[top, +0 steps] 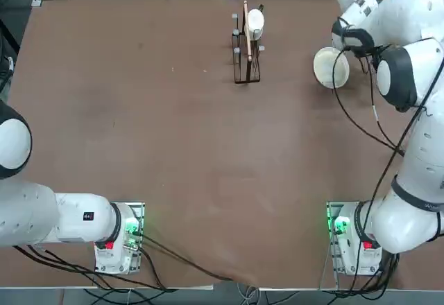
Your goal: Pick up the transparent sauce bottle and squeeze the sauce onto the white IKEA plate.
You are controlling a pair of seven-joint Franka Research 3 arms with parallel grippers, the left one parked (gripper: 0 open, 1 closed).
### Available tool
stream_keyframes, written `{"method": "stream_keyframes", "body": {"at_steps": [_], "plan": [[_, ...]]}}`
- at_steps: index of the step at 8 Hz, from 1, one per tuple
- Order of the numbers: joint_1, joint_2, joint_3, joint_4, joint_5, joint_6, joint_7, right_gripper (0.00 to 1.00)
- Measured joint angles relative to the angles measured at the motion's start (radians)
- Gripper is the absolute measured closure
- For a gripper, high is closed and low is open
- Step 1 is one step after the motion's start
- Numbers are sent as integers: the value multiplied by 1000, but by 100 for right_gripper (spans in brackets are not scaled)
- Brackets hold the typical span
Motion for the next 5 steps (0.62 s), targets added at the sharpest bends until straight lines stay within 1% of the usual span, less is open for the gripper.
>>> {"method": "stream_keyframes", "body": {"at_steps": [2, 4, 5], "plan": [[-2, -1, -1, 83, 118, -10, -234, 0], [0, -2, 0, 155, 218, -22, -409, 0], [-1, -4, 0, 214, 291, -68, -538, 0]]}}
